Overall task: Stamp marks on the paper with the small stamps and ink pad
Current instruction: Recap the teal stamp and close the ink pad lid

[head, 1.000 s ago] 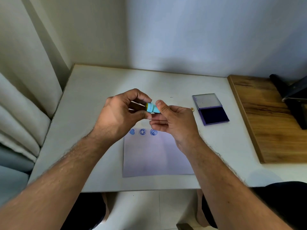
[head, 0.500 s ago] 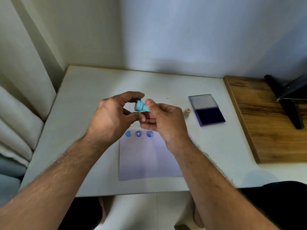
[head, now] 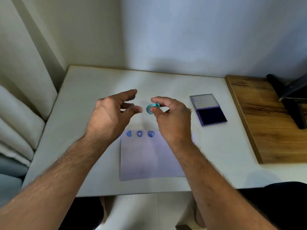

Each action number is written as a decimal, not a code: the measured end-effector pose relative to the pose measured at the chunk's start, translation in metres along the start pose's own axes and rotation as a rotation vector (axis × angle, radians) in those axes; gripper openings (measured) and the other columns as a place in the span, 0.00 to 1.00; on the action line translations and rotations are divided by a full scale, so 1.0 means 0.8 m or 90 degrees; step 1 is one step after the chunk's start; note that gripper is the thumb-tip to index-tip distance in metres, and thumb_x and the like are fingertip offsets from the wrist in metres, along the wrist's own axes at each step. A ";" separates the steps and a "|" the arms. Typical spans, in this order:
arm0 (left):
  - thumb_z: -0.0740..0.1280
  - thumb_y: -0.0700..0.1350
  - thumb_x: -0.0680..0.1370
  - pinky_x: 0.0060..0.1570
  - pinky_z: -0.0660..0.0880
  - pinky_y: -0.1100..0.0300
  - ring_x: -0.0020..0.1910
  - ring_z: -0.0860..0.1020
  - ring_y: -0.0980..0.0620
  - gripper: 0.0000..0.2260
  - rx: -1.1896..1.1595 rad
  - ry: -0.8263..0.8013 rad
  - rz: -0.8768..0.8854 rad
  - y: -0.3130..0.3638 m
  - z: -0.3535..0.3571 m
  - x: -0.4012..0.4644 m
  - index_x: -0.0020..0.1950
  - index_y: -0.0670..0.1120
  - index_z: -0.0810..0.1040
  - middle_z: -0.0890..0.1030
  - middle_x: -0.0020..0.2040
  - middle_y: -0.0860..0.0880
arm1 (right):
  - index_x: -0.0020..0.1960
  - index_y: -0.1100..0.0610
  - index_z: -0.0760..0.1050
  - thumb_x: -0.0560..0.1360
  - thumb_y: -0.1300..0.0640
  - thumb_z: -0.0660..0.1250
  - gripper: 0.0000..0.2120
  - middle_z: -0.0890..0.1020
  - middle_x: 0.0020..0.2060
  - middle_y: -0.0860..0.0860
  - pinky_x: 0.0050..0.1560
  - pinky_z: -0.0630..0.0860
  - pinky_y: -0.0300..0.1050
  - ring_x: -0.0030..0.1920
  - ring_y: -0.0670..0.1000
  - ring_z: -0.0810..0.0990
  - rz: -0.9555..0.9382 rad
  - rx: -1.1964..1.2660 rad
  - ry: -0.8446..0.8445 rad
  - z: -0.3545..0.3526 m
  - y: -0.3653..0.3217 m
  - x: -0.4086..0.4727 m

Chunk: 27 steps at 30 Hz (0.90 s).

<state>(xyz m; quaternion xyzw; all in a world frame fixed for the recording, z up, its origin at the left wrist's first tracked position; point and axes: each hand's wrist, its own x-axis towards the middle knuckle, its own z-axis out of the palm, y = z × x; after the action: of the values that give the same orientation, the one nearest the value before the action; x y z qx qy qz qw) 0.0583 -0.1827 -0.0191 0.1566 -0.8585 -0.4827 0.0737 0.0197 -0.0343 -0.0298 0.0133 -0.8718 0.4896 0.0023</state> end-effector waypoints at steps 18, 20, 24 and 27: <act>0.67 0.46 0.79 0.51 0.69 0.70 0.47 0.80 0.59 0.15 0.140 -0.020 -0.024 0.012 0.005 -0.001 0.66 0.53 0.78 0.84 0.57 0.55 | 0.67 0.48 0.73 0.76 0.52 0.69 0.20 0.77 0.61 0.50 0.58 0.77 0.48 0.57 0.52 0.78 -0.091 -0.254 -0.064 0.001 -0.001 -0.007; 0.67 0.47 0.79 0.50 0.69 0.71 0.48 0.81 0.59 0.15 0.145 -0.020 -0.014 0.021 0.008 -0.005 0.66 0.53 0.79 0.84 0.56 0.55 | 0.68 0.48 0.72 0.76 0.51 0.69 0.20 0.77 0.61 0.49 0.53 0.74 0.40 0.57 0.51 0.78 -0.076 -0.250 -0.055 -0.012 0.001 -0.009; 0.66 0.46 0.79 0.54 0.69 0.71 0.53 0.82 0.57 0.15 0.150 -0.043 0.011 0.045 0.017 -0.020 0.66 0.51 0.78 0.84 0.57 0.53 | 0.66 0.48 0.73 0.76 0.52 0.70 0.19 0.78 0.59 0.48 0.53 0.77 0.41 0.54 0.48 0.79 -0.078 -0.217 -0.027 -0.054 0.001 -0.017; 0.66 0.47 0.79 0.59 0.73 0.65 0.55 0.82 0.56 0.15 0.155 -0.070 0.039 0.068 0.027 -0.036 0.66 0.52 0.78 0.84 0.58 0.55 | 0.66 0.47 0.74 0.76 0.51 0.70 0.18 0.78 0.59 0.47 0.49 0.73 0.37 0.54 0.46 0.78 -0.074 -0.212 -0.009 -0.097 0.003 -0.022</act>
<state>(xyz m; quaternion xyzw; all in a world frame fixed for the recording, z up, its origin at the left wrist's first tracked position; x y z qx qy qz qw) 0.0689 -0.1294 0.0165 0.1118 -0.9179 -0.3800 0.0218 0.0367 0.0336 0.0081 0.0664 -0.9388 0.3371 0.0265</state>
